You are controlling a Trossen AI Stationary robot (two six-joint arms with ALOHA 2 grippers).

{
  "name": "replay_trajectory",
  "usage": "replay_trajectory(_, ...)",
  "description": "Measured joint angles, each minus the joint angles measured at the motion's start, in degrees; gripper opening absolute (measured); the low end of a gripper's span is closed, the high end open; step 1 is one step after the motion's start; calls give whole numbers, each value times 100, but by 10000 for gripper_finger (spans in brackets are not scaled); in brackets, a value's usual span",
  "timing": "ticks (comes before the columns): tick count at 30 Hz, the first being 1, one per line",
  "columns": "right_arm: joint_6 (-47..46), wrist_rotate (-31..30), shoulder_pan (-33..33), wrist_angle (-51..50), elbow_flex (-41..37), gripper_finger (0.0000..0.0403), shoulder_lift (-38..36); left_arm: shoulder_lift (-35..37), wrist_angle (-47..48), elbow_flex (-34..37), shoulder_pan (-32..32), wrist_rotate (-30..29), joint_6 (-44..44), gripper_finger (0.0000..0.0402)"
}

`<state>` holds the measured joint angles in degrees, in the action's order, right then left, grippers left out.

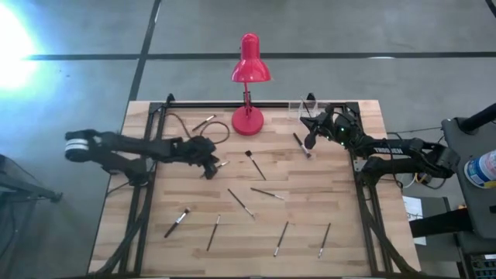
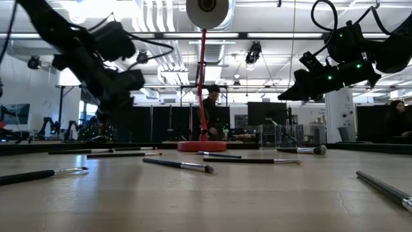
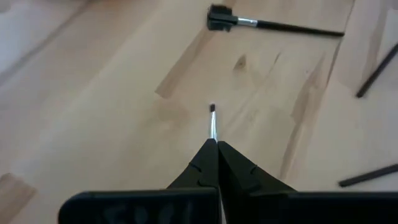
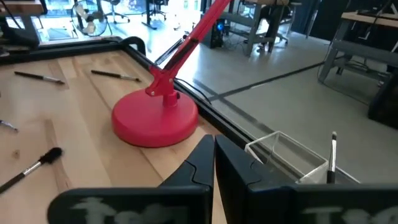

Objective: Sort items
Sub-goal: Put the black eyeshadow brush into the transparent organizer

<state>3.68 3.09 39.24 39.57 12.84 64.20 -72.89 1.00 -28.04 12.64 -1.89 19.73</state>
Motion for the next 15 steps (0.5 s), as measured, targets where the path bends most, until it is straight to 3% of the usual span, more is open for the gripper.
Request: replay_trajectory(15,0,4,-2,2,0,8,0,-1733,96,-1093,-64,-61,262,117)
